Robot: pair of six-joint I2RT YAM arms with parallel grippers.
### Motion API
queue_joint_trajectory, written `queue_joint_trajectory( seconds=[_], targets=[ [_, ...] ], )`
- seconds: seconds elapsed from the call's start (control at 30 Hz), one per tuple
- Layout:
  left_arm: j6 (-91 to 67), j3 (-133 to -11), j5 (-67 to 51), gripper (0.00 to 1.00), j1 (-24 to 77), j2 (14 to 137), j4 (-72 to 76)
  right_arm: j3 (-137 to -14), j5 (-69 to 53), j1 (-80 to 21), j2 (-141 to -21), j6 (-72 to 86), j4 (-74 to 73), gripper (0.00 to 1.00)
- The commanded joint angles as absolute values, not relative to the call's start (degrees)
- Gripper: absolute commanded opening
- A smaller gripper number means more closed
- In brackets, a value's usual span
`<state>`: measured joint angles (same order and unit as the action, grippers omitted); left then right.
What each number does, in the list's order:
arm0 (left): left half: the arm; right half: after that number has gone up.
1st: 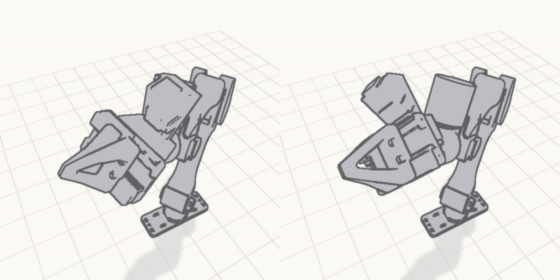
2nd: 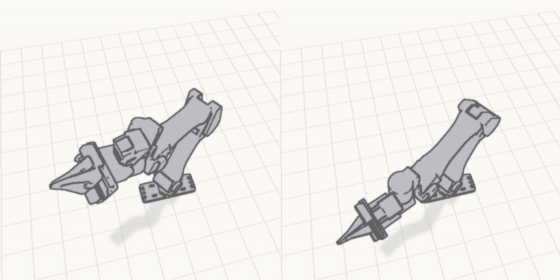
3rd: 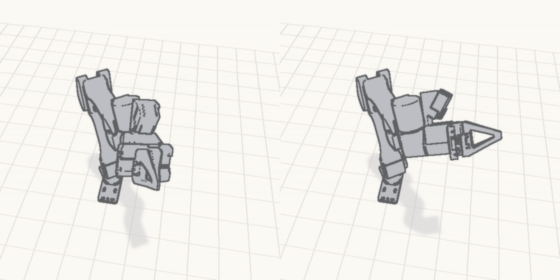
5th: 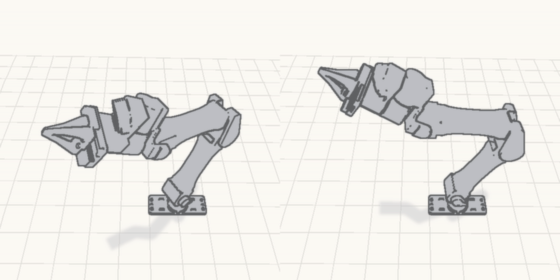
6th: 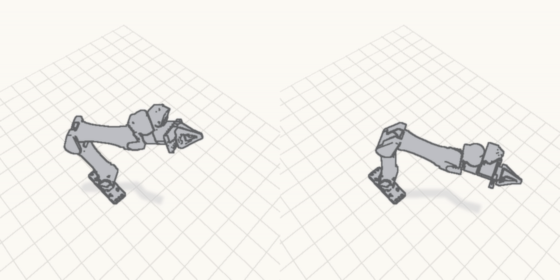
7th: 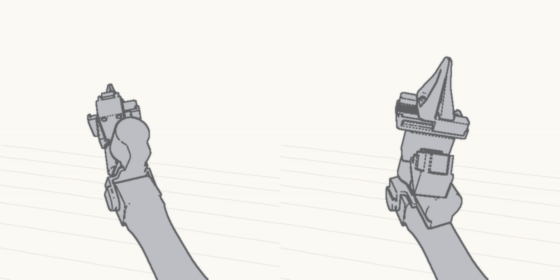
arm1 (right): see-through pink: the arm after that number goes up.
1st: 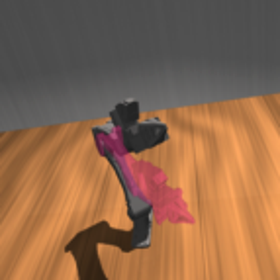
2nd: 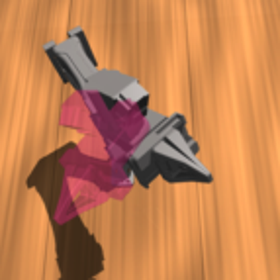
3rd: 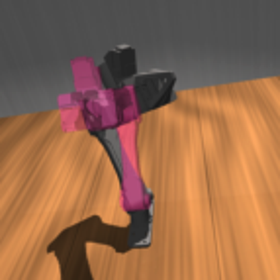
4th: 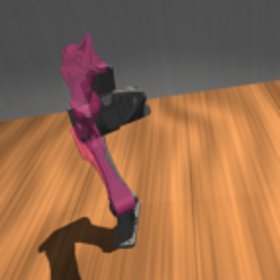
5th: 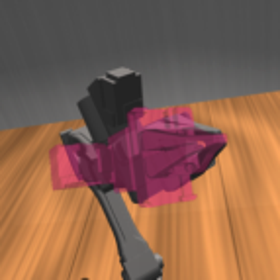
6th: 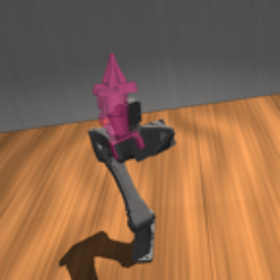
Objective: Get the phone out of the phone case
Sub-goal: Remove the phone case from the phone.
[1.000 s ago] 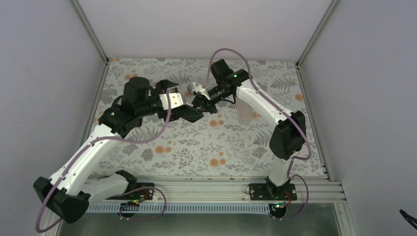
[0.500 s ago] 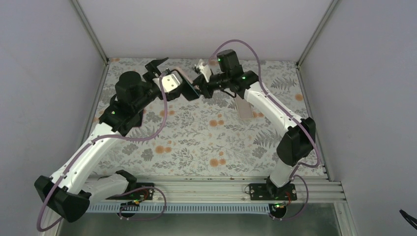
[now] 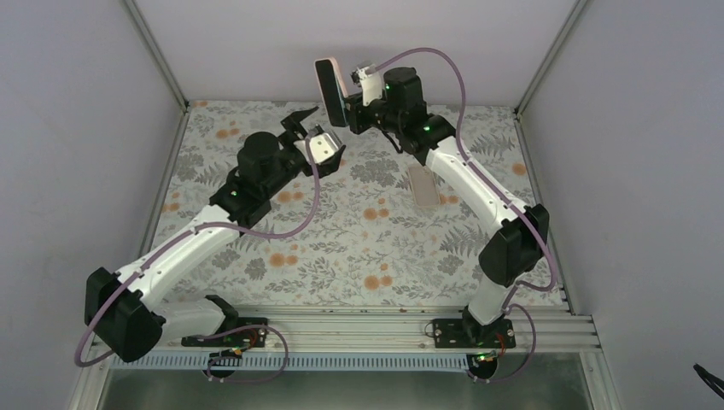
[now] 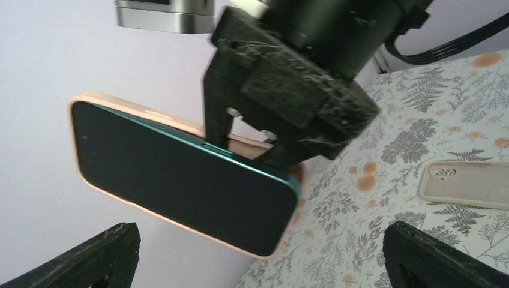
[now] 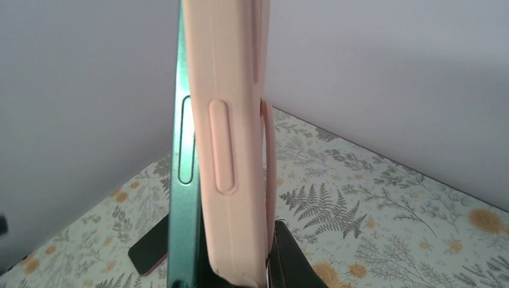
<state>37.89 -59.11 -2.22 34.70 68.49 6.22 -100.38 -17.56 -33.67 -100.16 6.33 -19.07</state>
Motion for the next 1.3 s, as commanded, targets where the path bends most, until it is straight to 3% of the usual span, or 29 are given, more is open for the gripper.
queue_joint_trajectory(
  seconds=[0.0,0.53,1.27],
  targets=[
    [36.44,-57.66,-0.12,1.0,35.68,70.46,13.43,-103.39,-13.17,-33.67,-100.9,10.91,-13.74,0.03],
    [33.97,-58.47,7.87,1.0,36.74,78.94,22.69,-102.58,-14.03,-33.64,-99.77,13.1,-12.84,0.03],
    [33.13,-56.52,13.16,0.96,37.23,78.21,29.9,-100.14,-14.07,-33.6,-98.71,12.27,-11.43,0.03]
  ],
)
